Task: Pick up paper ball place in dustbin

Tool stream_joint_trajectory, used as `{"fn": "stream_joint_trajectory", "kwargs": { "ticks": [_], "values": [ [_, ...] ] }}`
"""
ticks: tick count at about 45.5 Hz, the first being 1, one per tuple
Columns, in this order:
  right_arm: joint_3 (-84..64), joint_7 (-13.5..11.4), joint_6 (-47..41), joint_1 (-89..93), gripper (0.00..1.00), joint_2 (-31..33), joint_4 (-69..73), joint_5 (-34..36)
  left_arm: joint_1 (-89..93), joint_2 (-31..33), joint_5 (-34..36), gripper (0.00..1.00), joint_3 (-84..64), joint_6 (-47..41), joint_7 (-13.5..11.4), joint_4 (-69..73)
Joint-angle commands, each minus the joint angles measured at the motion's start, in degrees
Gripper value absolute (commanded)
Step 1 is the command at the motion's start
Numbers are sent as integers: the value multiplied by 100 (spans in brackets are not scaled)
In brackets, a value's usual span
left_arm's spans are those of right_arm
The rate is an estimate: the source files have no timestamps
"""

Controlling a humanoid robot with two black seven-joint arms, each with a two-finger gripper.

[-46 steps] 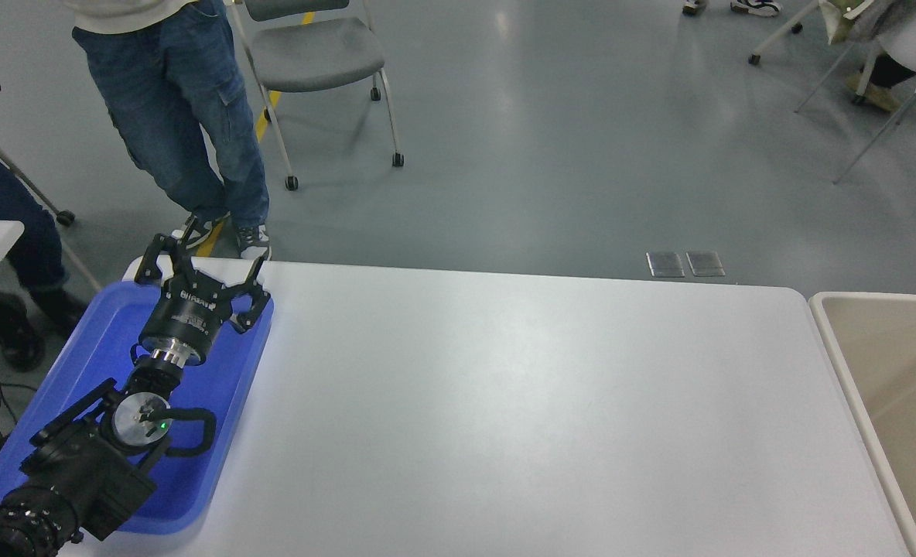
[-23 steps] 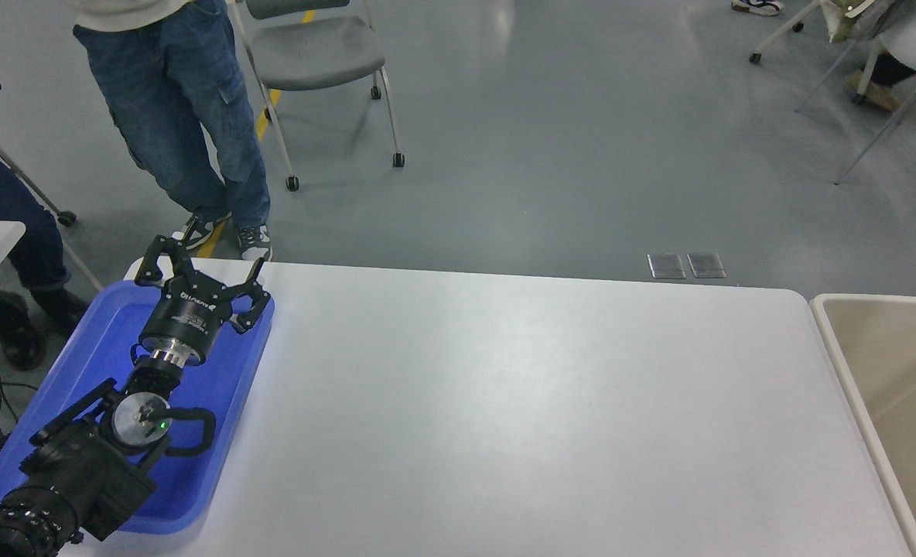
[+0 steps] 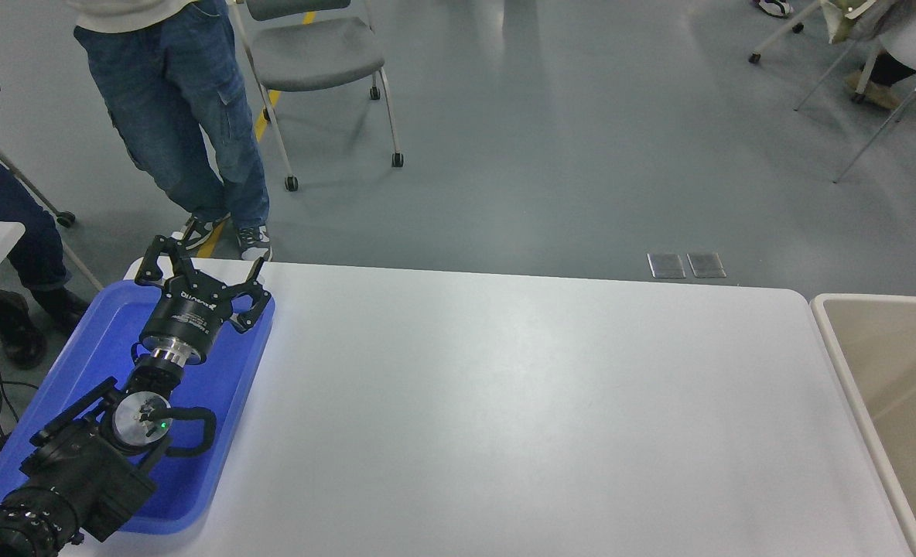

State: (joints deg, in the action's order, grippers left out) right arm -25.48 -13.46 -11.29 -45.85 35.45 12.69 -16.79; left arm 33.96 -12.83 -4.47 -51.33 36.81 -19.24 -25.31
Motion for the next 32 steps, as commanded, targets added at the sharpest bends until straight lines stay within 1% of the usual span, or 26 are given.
{"fn": "stream_joint_trajectory", "kwargs": {
  "ticks": [1,16,21,23,26,27,28,29,30,32],
  "values": [
    [535,10,803,621,0,-469,-452,0,5,0,-2,100,0,2,0,0],
    [580,10,1173,788,0,-961,-663,0,-3,0,-2,100,0,-7,0,0],
    [580,10,1208,806,0,-961,-672,0,5,0,-2,100,0,2,0,0],
    [571,10,1252,797,22,-952,-680,0,5,0,-2,100,0,2,0,0],
    [562,10,1506,771,62,-935,-689,0,5,-9,-2,100,0,2,0,0],
    [571,10,1602,754,73,-926,-681,0,5,0,-2,100,0,2,0,0],
    [571,10,1690,745,82,-935,-680,0,5,0,-2,100,0,2,0,0],
    [571,10,1778,736,88,-935,-672,0,5,0,-2,100,-9,2,0,0],
    [571,10,1840,736,90,-935,-672,0,5,0,-2,100,0,2,0,0],
    [580,10,1893,736,92,-935,-663,0,5,0,-2,100,0,2,0,0]
  ]
}}
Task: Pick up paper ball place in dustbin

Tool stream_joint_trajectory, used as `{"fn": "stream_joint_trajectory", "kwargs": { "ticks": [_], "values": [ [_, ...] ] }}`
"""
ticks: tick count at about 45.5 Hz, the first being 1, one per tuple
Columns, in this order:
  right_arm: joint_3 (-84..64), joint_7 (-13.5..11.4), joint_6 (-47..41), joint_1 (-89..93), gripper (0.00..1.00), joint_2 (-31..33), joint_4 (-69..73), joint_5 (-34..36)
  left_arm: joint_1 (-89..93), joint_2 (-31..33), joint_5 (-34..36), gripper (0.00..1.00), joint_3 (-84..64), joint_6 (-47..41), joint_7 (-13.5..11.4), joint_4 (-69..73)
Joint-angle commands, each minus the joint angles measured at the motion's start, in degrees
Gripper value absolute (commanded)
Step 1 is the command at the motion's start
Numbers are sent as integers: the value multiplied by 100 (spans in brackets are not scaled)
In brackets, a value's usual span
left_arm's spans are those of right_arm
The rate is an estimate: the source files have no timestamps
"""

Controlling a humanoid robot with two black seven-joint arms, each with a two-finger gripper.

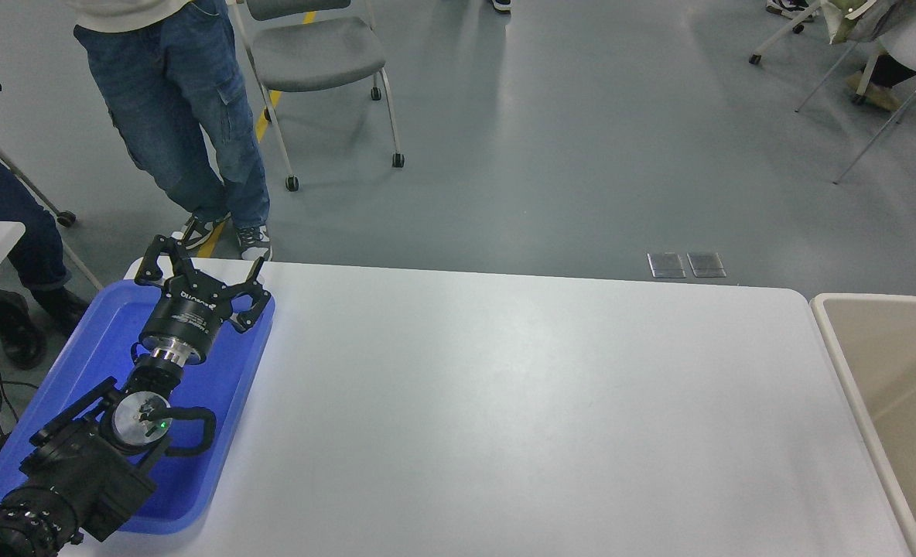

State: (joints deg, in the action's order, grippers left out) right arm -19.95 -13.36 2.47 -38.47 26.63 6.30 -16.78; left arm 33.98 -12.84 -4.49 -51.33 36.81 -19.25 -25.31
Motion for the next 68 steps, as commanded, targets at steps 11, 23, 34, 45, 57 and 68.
{"fn": "stream_joint_trajectory", "kwargs": {
  "ticks": [11,23,34,45,57,68],
  "values": [
    [26,0,570,-38,92,-52,-23,0,3,0,0,100,-9,1,0,0],
    [26,0,579,-82,93,-43,-23,0,-6,0,0,100,0,1,0,0],
    [412,0,605,-345,99,-17,12,8,-6,0,0,100,-9,1,0,0],
    [2671,-8,562,-372,100,299,362,-106,3,0,0,100,-9,1,0,0],
    [3726,0,491,-293,100,1090,2190,-106,3,0,0,100,0,1,0,0],
    [5447,0,482,-284,100,1055,2455,-44,3,0,0,100,-9,1,0,0]
  ]
}}
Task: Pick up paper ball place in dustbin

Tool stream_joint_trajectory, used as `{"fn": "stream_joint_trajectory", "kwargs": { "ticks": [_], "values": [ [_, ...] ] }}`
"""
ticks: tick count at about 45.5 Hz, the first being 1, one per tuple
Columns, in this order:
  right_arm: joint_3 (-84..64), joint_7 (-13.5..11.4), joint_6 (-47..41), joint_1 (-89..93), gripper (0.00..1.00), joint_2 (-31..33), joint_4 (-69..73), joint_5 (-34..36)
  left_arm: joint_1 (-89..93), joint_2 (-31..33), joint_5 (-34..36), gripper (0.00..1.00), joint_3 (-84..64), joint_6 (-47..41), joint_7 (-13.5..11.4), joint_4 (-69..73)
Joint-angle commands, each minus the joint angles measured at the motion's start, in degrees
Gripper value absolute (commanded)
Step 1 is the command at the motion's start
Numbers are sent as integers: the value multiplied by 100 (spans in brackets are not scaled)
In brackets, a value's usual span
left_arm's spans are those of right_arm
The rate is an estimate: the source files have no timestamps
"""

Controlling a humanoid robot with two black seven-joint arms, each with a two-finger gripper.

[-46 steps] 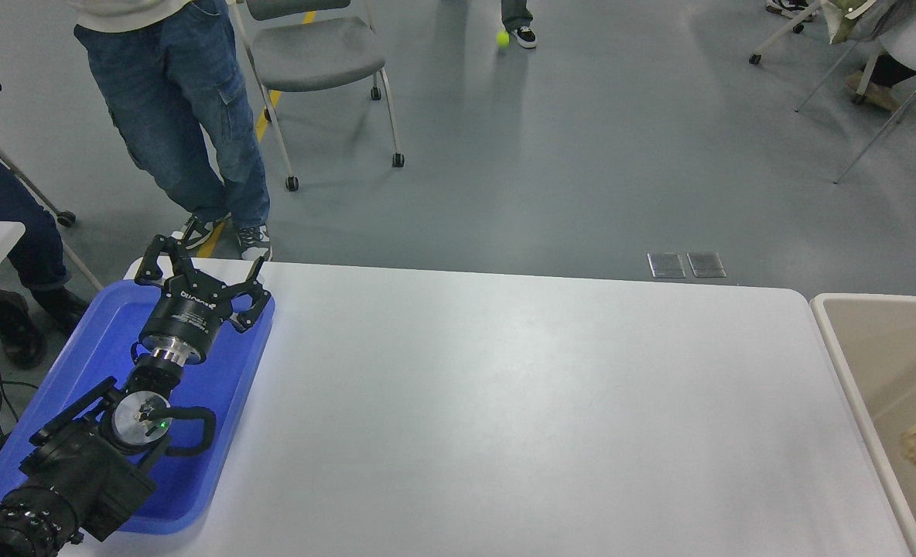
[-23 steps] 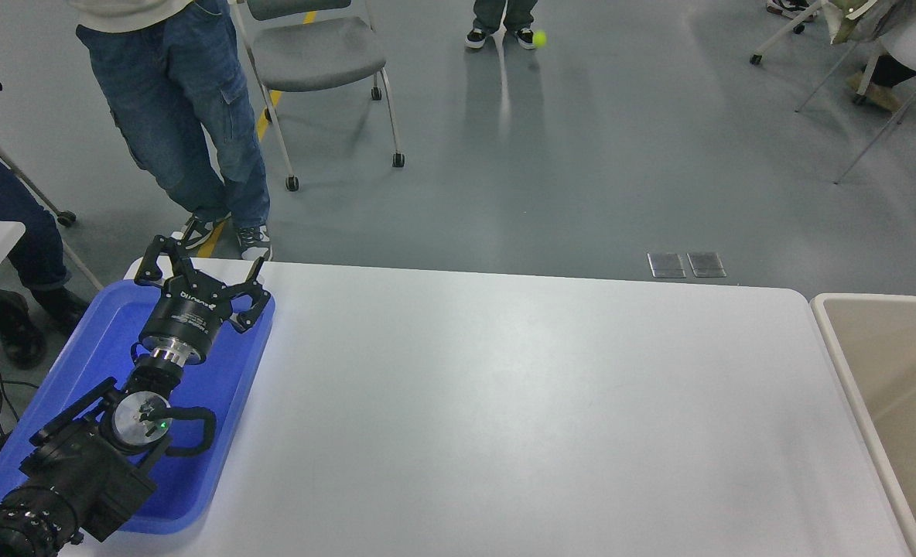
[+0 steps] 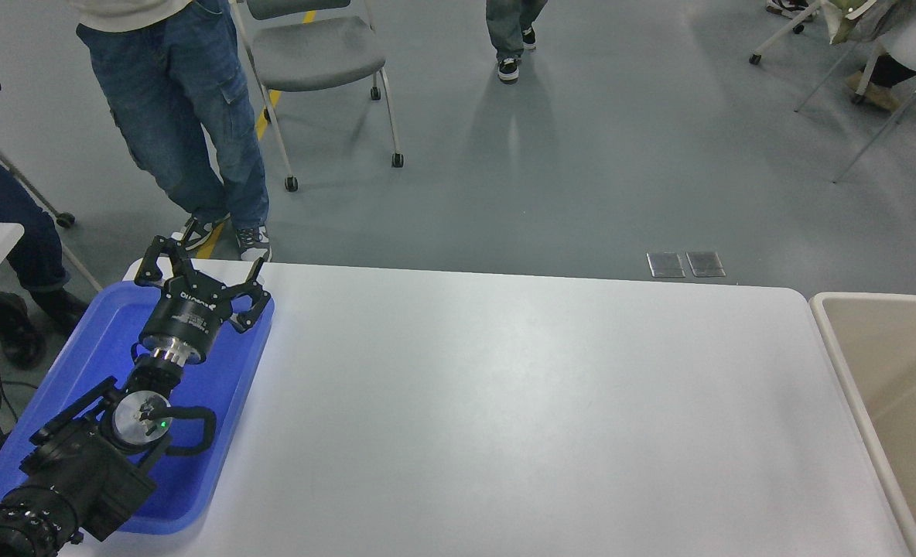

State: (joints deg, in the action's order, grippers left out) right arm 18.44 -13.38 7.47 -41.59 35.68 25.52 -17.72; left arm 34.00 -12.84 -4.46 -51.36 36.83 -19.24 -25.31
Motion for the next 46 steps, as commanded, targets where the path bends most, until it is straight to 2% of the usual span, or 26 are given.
{"fn": "stream_joint_trajectory", "kwargs": {
  "ticks": [1,5,8,12,13,15,20,22,27,36,42,46],
  "values": [
    [1792,2,-18,45,100,141,533,49,-7,1,-2,100,-5,-1,0,0],
    [2443,19,-35,133,100,53,585,58,-7,1,-2,100,-5,-1,0,0],
    [2830,168,-88,221,100,53,831,58,1,1,-2,100,3,-1,0,0],
    [3252,616,-105,440,100,53,1252,93,-7,1,-2,100,3,-1,0,0],
    [3436,895,-114,650,100,44,1567,102,1,1,-2,100,-5,-1,0,0],
    [3578,1143,-123,792,100,9,1736,102,-7,1,-2,100,-5,-1,0,0],
    [3964,1741,-211,1020,100,-421,1860,216,-7,1,-2,100,-5,-1,0,0],
    [4149,1908,-290,1108,100,-562,1878,330,1,1,-2,100,-5,-1,0,0],
    [4641,2119,-737,1390,100,-896,2176,726,1,1,-2,100,-5,-1,0,0],
    [4800,2488,-993,1495,100,-1335,2545,726,1,1,-2,100,-5,-1,0,0],
    [4774,3332,-1028,1706,100,-1634,2686,691,1,1,-2,100,-5,-1,0,0],
    [4730,3579,-1037,1899,100,-1810,2757,656,1,1,-2,100,-5,-1,0,0]
  ]
}}
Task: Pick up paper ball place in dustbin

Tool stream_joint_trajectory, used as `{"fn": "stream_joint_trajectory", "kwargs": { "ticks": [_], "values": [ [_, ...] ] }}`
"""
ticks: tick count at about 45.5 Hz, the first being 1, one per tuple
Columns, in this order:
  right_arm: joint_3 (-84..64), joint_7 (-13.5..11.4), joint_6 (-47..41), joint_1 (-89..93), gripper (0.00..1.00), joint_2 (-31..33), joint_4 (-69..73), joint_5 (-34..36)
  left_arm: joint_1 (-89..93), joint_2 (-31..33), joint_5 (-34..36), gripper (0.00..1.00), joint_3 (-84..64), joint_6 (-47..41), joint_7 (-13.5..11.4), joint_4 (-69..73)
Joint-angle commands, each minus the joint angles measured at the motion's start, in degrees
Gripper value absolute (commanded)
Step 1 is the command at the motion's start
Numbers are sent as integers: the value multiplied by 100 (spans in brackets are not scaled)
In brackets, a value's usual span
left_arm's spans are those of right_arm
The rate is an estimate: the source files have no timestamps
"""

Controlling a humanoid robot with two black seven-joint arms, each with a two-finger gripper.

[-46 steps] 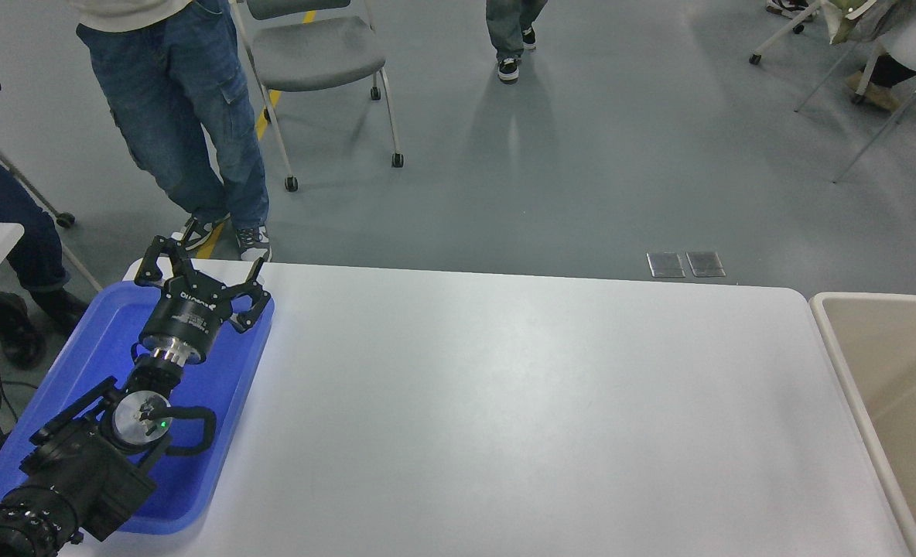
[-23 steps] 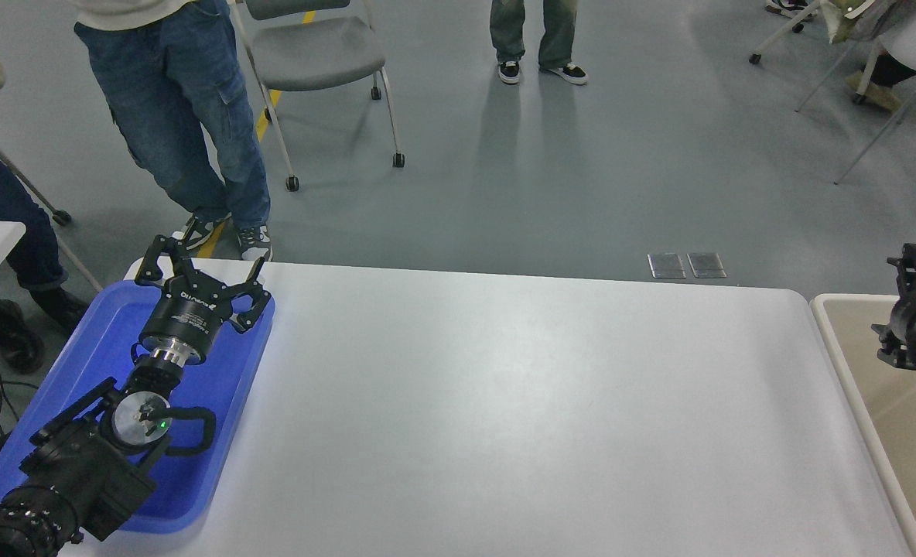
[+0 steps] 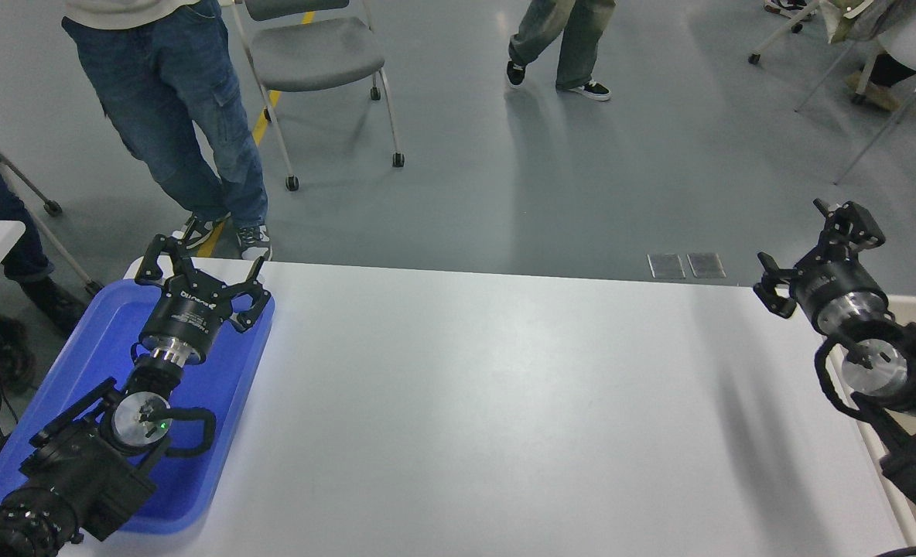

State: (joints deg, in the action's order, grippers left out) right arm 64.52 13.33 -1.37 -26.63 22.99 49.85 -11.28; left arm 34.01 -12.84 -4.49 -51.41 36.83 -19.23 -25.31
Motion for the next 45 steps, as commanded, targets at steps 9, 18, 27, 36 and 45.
{"fn": "stream_joint_trajectory", "kwargs": {
  "ticks": [9,18,27,36,45],
  "values": [
    [17,900,-153,456,100,-814,315,-23,0,0,1,100,-1,0,-1,0],
    [-106,926,-152,641,100,-831,350,-23,0,0,1,100,-1,0,-1,0],
    [-71,935,-144,703,100,-787,359,-23,-9,0,1,100,-1,0,-1,0],
    [-97,1075,-91,738,100,-787,359,-120,-9,0,1,100,-1,0,-1,0],
    [-132,1594,-47,738,100,-796,350,-770,-9,0,1,100,8,0,-1,0]
  ]
}}
